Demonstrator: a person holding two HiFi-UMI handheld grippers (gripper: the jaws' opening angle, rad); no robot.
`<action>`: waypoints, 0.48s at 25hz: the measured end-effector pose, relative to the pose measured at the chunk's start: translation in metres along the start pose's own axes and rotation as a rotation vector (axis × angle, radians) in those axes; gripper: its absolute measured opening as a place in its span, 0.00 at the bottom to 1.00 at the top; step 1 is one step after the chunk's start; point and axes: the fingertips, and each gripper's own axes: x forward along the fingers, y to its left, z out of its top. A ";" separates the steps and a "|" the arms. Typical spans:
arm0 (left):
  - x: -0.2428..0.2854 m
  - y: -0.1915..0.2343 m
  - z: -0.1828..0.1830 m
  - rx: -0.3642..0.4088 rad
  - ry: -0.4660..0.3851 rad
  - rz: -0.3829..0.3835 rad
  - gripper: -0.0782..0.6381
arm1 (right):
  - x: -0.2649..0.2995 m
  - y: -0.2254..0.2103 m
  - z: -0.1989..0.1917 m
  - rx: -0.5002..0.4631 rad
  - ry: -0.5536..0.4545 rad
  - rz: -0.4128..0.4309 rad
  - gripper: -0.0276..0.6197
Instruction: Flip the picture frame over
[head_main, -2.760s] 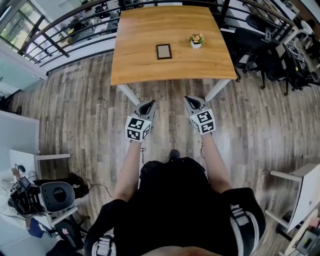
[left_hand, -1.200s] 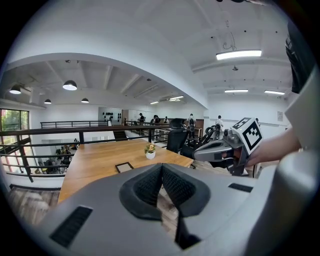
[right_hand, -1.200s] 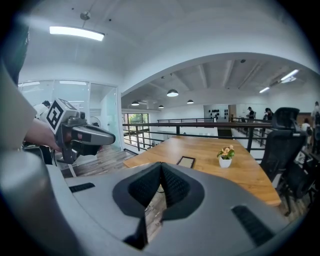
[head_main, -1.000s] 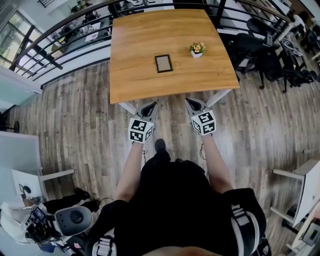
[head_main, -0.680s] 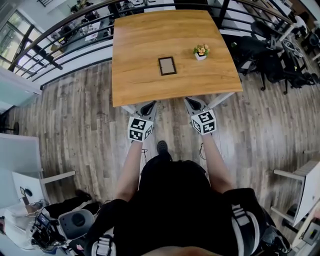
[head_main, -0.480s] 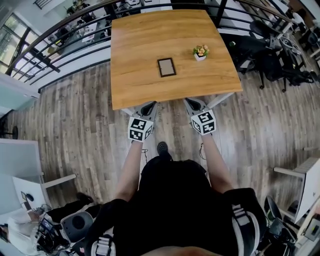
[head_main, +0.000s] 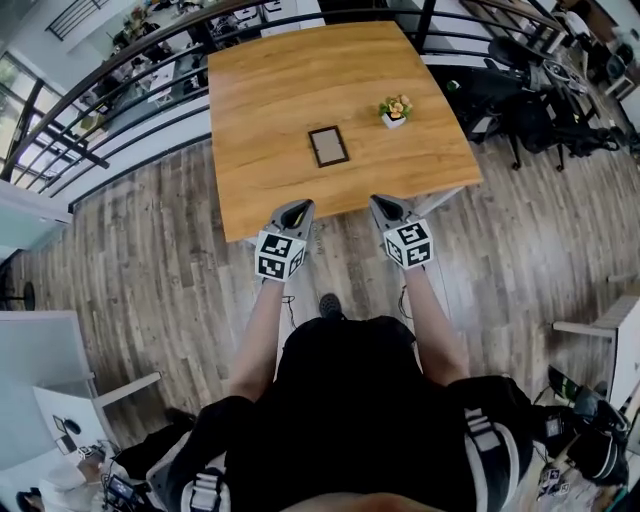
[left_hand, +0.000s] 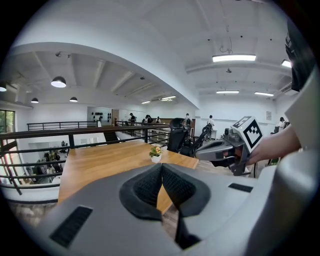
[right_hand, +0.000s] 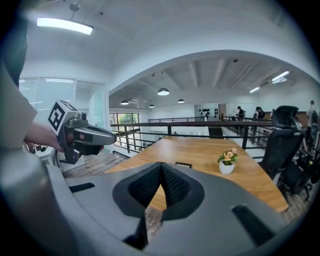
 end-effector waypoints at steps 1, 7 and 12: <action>0.001 0.004 0.000 0.000 -0.001 -0.004 0.14 | 0.003 0.000 0.001 0.001 -0.001 -0.004 0.05; 0.008 0.018 -0.006 -0.015 0.003 -0.023 0.14 | 0.013 0.003 -0.005 0.022 0.008 -0.028 0.05; 0.016 0.030 -0.014 -0.036 0.016 -0.023 0.14 | 0.021 0.000 -0.014 0.034 0.032 -0.037 0.05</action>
